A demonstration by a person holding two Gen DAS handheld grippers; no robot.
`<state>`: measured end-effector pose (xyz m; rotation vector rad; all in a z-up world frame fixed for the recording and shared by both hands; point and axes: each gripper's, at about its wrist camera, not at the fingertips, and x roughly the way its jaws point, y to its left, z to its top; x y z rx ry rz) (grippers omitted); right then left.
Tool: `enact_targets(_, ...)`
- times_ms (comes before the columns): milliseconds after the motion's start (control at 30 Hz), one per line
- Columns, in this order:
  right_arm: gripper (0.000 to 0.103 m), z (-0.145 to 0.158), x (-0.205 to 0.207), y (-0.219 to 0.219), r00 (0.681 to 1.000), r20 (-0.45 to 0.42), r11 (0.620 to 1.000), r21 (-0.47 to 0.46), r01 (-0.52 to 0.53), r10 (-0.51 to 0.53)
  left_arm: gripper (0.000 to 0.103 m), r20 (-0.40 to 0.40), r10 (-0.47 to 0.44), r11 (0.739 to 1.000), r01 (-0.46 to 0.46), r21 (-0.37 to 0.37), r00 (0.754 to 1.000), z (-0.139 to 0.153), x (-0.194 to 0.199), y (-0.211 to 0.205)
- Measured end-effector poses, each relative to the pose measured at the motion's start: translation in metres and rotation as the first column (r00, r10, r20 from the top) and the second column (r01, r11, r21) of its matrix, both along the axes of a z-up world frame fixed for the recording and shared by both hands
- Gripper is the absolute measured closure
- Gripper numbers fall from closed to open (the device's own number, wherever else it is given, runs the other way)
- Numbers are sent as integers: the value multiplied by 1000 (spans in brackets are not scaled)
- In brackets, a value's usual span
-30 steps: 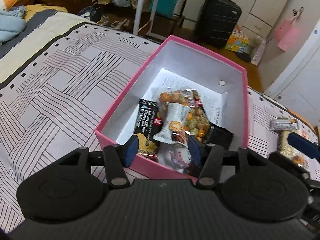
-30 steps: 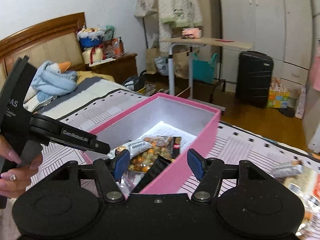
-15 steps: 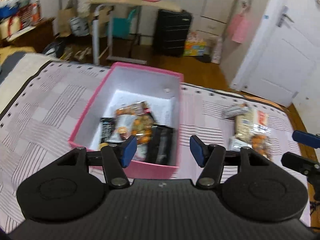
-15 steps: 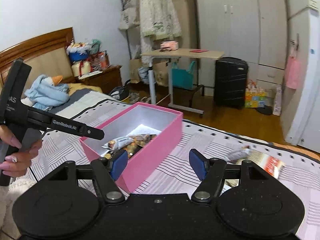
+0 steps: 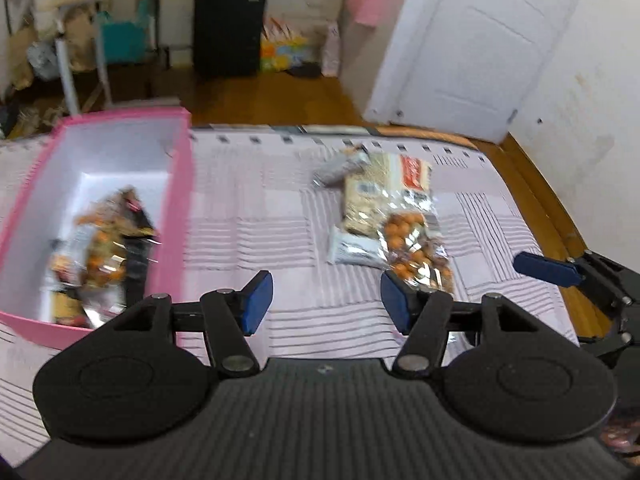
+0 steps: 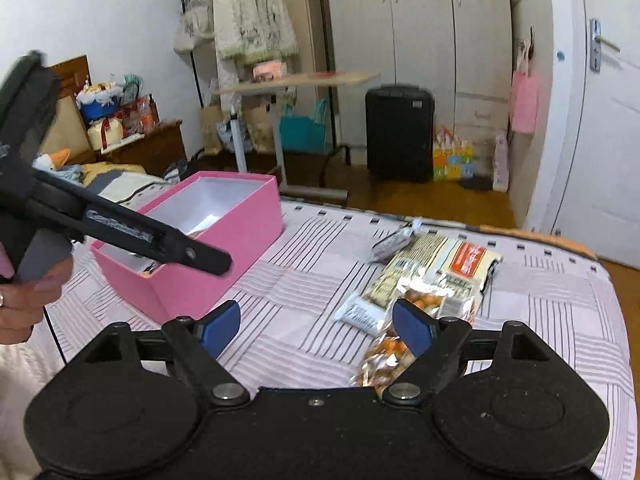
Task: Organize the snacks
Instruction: 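Move the left gripper to the second coated-peanut bag and close on it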
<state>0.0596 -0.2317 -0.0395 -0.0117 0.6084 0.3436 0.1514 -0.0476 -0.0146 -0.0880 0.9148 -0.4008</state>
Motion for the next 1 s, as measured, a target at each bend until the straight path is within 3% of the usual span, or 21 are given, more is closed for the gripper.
enact_targets(100,11,-17,5,-11,999,41,1000,5,25,-25,42,-69,-44,999,41,-35,997,-18,14,-20)
enact_targets(233,9,-45,18,-23,998,18,998,-10,55,-55,41,-82,-60,997,55,-62,995,-37,27,-44)
enact_targets(400,8,-88,37,-39,989,-37,990,-33,140,-141,41,-83,-54,993,45,-106,995,-70,44,-67)
enact_targets(567,8,-125,62,-52,974,-158,985,30,169,-162,41,-107,-11,997,3,-76,994,-113,60,-89)
enact_targets(667,7,-141,71,-58,958,-238,975,113,193,-162,43,-124,20,985,-41,-169,992,-127,65,-89)
enact_targets(767,7,-145,65,-58,960,-225,971,128,201,-168,44,-154,23,971,-58,-230,988,-134,69,-90)
enact_targets(833,7,-146,64,-56,963,-214,974,117,194,-166,46,-176,7,970,-49,-239,984,-140,72,-94)
enact_targets(967,0,-152,66,-49,972,-178,983,75,167,-152,64,-215,-20,963,-39,-267,976,-154,71,-98)
enact_targets(1000,0,-153,67,-44,975,-171,986,61,157,-145,65,-216,-25,960,-37,-279,976,-154,71,-98)
